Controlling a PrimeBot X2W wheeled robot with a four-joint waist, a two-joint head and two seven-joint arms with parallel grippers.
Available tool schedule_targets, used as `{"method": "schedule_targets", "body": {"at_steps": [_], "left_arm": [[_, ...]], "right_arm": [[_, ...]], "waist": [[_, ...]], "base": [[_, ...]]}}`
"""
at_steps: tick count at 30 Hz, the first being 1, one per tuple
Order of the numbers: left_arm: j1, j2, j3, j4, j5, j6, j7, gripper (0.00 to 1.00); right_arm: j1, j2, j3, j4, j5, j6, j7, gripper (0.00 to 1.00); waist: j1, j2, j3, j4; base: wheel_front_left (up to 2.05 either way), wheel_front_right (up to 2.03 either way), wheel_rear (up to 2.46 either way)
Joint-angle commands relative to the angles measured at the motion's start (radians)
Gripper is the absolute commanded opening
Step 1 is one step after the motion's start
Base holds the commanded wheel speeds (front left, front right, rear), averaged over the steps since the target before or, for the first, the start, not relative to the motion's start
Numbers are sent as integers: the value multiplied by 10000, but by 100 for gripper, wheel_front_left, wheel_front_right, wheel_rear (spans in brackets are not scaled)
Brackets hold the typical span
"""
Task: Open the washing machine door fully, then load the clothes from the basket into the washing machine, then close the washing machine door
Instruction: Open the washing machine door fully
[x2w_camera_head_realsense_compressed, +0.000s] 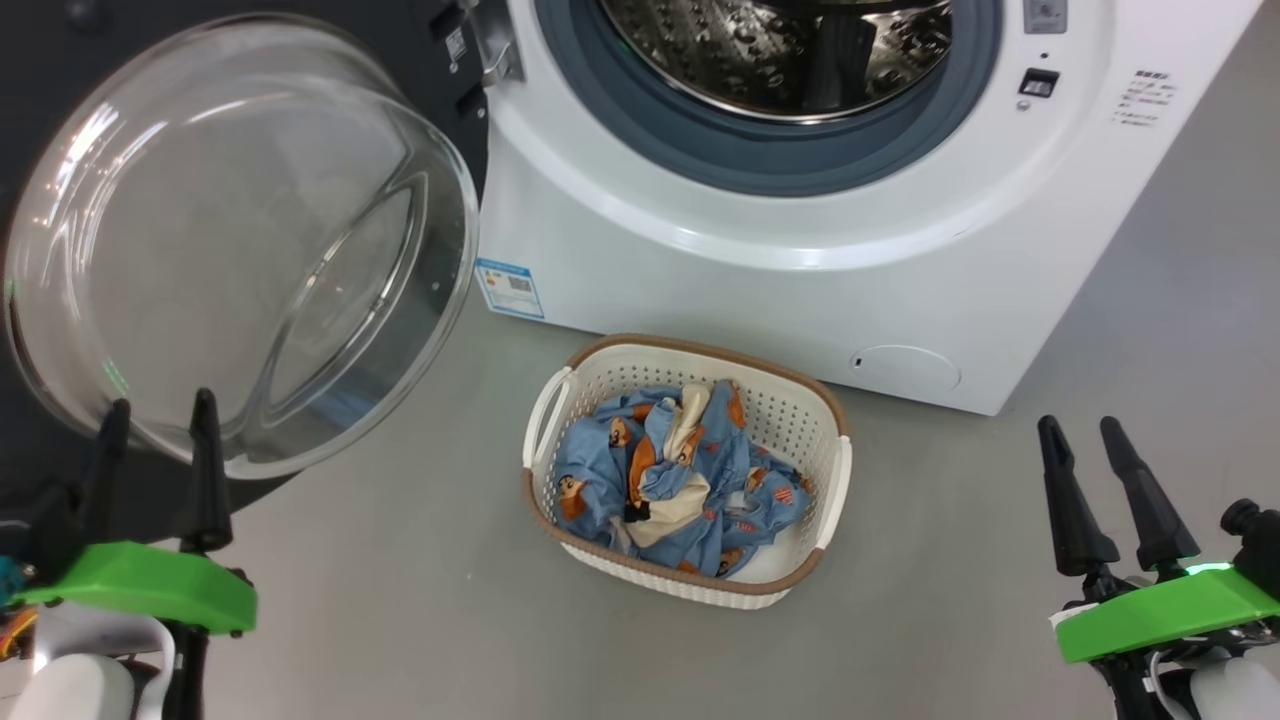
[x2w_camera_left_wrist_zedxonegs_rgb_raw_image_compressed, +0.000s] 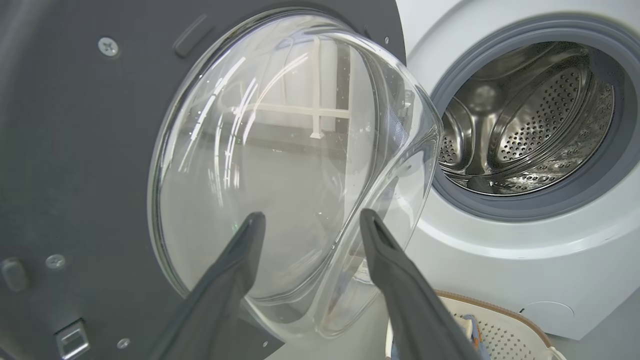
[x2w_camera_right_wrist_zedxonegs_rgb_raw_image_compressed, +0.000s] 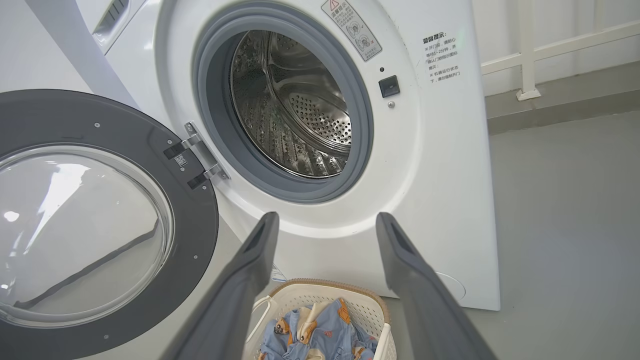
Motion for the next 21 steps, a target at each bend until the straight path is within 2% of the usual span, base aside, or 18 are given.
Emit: {"method": "schedule_targets", "body": {"at_steps": [1, 9, 21], "left_arm": [[-77, 327, 321, -445, 165, 124, -119, 100], [427, -34, -85, -905, 239, 189, -347, 100], [1028, -603, -406, -683, 131, 176, -940, 100]], "right_arm": [[80, -114, 338, -200, 4, 98, -120, 100], [210, -90, 450, -139, -86, 98, -120, 100], [372, -188, 551, -37, -245, 98, -120, 100]], "waist": [[0, 0, -180, -168], [0, 0, -573, -682], [0, 0, -996, -1745]], "base": [[0, 0, 0], [0, 0, 0], [0, 0, 0]]}}
